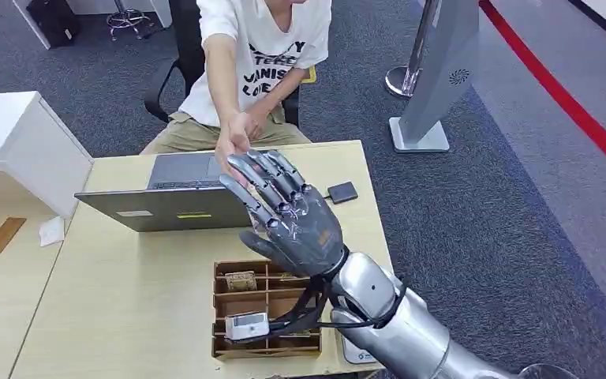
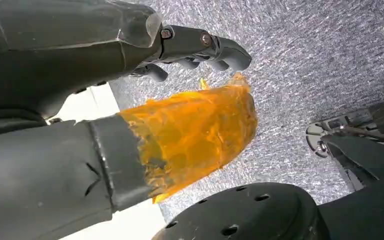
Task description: Pass the card to the sensor for recognition and then transmit it.
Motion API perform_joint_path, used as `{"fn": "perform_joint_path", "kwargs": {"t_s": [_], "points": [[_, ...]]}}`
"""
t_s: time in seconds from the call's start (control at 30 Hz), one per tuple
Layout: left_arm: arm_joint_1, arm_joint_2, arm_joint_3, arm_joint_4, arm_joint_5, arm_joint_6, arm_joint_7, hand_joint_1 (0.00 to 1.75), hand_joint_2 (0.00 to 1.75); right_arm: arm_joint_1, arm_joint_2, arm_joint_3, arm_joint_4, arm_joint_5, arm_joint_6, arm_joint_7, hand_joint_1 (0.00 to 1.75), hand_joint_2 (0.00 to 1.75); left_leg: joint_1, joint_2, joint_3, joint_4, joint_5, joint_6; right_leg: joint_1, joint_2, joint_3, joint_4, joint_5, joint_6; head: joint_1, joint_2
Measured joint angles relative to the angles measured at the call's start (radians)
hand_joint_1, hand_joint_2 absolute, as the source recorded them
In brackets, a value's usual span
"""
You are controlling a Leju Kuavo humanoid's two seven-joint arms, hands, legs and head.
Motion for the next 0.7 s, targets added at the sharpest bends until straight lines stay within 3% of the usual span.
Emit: {"fn": "perform_joint_path", "kwargs": {"t_s": [0.03,0.13,0.7], "points": [[-0.001,0.0,0.0,0.0,0.0,-0.001,0.0,0.0,0.0,-0.007,0.005,0.003,0.015,0.003,0.003,0.006,1.64,1.75,0.0,0.0,0.0,0.0,0.0,0.0,0.0,0.0,0.0,0.0,0.0,0.0,0.0,0.0],[-0.001,0.0,-0.001,0.0,0.0,-0.001,0.002,0.0,0.0,-0.023,0.016,0.009,0.05,0.013,0.01,0.014,1.75,1.75,0.0,0.0,0.0,0.0,0.0,0.0,0.0,0.0,0.0,0.0,0.0,0.0,0.0,0.0],[0.0,0.0,-0.001,0.0,0.008,-0.001,0.003,0.0,0.0,-0.036,0.031,0.024,0.141,0.043,0.011,0.042,1.75,1.75,0.0,0.0,0.0,0.0,0.0,0.0,0.0,0.0,0.0,0.0,0.0,0.0,0.0,0.0]]}}
